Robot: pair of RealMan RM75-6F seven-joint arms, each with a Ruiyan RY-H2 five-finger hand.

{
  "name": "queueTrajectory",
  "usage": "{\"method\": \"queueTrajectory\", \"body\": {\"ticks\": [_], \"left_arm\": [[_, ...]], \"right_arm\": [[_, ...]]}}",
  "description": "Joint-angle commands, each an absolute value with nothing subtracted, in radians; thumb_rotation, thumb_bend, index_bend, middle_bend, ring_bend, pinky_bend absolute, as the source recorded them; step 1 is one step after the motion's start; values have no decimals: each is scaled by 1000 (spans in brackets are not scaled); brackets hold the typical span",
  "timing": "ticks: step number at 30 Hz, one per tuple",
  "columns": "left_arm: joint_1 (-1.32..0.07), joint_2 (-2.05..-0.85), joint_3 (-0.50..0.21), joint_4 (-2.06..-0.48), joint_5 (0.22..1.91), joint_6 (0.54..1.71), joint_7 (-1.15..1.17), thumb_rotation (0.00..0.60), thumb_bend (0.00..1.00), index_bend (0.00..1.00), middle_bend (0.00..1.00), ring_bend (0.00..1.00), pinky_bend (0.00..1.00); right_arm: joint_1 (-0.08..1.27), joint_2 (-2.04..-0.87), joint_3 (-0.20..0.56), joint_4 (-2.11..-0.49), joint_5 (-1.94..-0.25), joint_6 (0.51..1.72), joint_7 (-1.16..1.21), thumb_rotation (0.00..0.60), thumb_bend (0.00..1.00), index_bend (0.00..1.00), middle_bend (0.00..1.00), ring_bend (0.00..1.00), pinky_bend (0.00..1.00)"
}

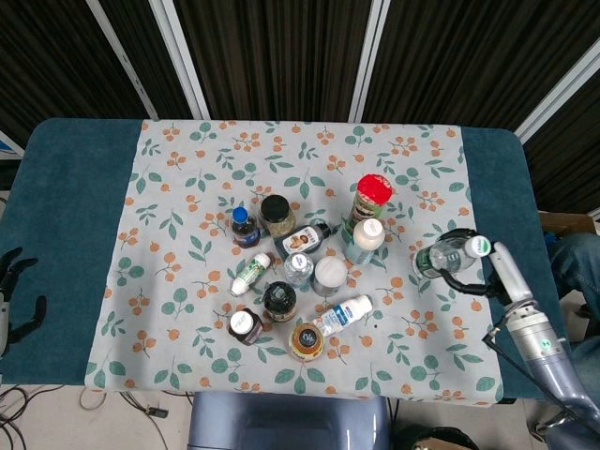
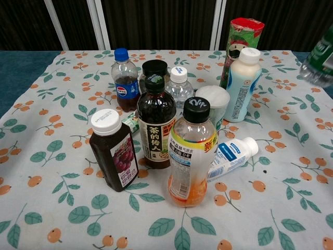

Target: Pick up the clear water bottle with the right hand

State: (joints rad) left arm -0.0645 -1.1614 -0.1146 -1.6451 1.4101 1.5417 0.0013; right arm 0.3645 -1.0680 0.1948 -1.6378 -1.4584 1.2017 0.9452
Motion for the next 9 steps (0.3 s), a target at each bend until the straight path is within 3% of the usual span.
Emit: {"method": "queueTrajectory", "body": {"ticks": [1,9], "left_arm": [[-65,-1163,-115,-1645,1411,1543,5,600,423,209,88,117,59],[-64,-1163,-115,-1645,1412,1544,5,600,423,208,88,117,59]], "right_arm": [[308,-999,246,-1638,-1442,1303,1093,600,405,389,398,428,311],[281,-998,268,-1605,-1421,1363,1119,600,404,389,396,427,311]]}}
